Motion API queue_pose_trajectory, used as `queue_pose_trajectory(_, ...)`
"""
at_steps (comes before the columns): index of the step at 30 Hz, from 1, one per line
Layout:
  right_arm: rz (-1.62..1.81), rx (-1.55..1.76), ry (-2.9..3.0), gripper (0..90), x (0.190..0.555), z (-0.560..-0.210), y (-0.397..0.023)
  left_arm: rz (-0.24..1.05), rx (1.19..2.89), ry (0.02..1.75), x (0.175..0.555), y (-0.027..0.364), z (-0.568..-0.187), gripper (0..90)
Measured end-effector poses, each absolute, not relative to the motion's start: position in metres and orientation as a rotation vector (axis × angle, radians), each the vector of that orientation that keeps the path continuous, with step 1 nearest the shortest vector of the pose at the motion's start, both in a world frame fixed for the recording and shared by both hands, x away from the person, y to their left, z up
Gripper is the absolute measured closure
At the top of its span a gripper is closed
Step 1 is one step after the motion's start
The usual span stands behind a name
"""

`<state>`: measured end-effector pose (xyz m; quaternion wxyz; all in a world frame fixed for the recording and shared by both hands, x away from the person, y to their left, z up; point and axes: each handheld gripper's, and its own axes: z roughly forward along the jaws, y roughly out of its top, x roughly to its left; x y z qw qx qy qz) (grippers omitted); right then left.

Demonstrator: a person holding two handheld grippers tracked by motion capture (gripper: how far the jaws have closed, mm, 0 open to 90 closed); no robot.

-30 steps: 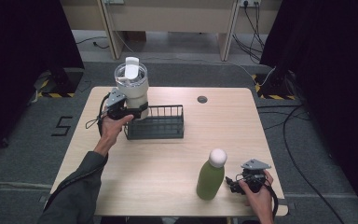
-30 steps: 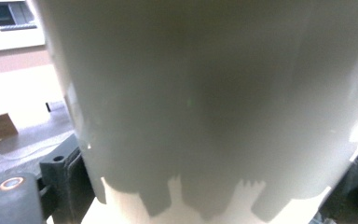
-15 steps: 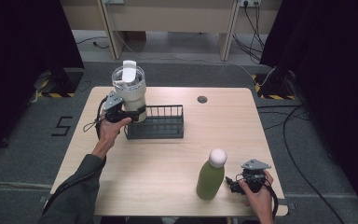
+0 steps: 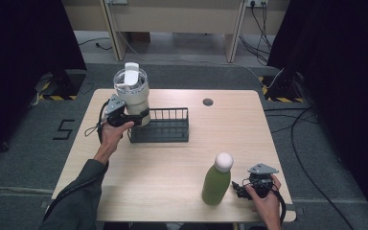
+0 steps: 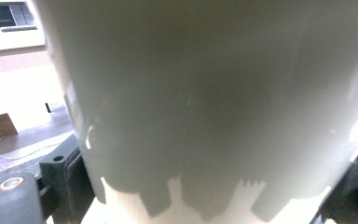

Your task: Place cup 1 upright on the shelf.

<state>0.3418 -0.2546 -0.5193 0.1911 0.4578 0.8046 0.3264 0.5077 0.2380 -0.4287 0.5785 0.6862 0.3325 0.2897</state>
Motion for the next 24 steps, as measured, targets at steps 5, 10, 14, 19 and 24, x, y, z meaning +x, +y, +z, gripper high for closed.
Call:
queue_pose_trajectory(5,0.917,1.285,2.260,0.2,0.342,-0.519,-0.255,0.670,1.601,0.784,0.508,0.238,-0.431,10.7)
queue_pose_trajectory(10,0.917,1.285,2.260,0.2,0.342,-0.519,-0.255,0.666,1.605,0.789,0.509,0.237,-0.434,10.7)
queue_pose_trajectory(14,0.917,1.286,2.260,0.2,0.342,-0.519,-0.255,0.663,1.607,0.789,0.509,0.236,-0.436,10.6)
queue_pose_trajectory(19,0.917,1.286,2.260,0.2,0.342,-0.519,-0.255,0.658,1.613,0.797,0.510,0.235,-0.443,10.6)
queue_pose_trajectory(24,0.917,1.285,2.260,0.2,0.342,-0.519,-0.255,0.664,1.628,0.811,0.510,0.236,-0.451,10.6)
